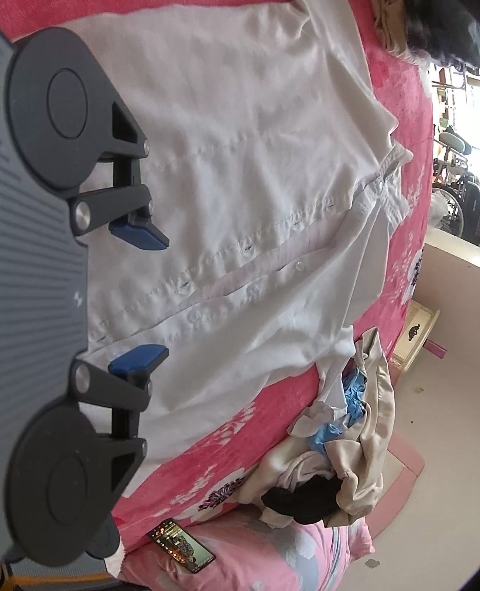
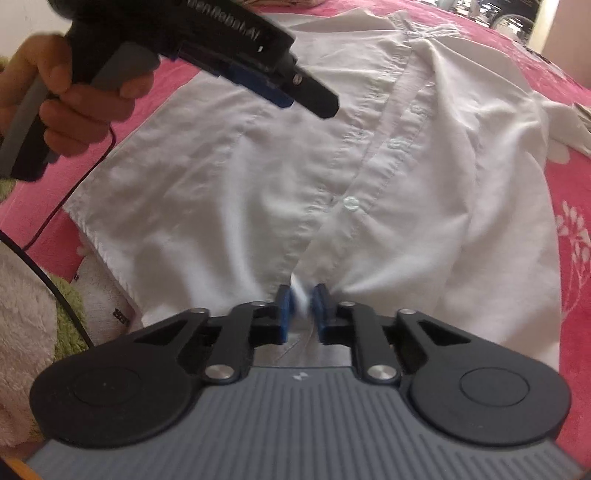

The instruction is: Fold clothes

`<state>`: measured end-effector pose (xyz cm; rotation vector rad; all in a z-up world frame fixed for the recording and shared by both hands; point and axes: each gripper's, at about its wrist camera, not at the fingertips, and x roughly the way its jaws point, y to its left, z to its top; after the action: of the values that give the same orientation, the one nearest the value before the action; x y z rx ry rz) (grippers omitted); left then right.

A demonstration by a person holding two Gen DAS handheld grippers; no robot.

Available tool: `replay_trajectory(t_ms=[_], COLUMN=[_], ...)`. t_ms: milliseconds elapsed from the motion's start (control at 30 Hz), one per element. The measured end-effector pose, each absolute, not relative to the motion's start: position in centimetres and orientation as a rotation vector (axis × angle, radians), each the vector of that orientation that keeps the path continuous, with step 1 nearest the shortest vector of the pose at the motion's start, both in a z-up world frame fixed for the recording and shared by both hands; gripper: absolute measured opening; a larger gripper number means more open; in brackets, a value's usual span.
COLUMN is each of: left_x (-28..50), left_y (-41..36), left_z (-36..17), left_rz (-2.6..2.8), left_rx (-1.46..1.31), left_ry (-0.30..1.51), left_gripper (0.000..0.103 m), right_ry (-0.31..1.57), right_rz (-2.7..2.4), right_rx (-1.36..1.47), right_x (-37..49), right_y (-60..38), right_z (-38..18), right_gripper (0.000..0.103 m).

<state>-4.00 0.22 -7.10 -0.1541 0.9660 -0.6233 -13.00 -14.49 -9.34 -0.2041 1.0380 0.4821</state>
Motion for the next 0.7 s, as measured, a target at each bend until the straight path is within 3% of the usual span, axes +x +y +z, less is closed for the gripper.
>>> replay_trajectory(t_ms=[267,367,500,700], left_x=[1.6,4.6,8.6,12.6], left_y=[-2.8,-3.9,-4.7,-6.1], left_z=[-7.8,-8.3,-9.2,-9.9], left_rz=[-0.586,-0.549,-0.481,-0.47], left_rx=[-0.102,-0.055,0.002,0.01], left_ry=[0.904,0.883,0.868,0.876], left_gripper=[0.055,0.049,0.04,0.041], right_ry=[1.055,1.063,1.071,1.072], right_rz=[0.413,0.404,0.409,0.448], right_rx=[0.109,0.182,0.222,0.237], right_x=[-13.1,-13.0,-13.0,-13.3], right_y=[-19.4,-20.4,-21.0,-21.5], right_z=[-9.3,-9.4,-9.9,-9.9], right_gripper=[0.003,0.003,0.003,0.003])
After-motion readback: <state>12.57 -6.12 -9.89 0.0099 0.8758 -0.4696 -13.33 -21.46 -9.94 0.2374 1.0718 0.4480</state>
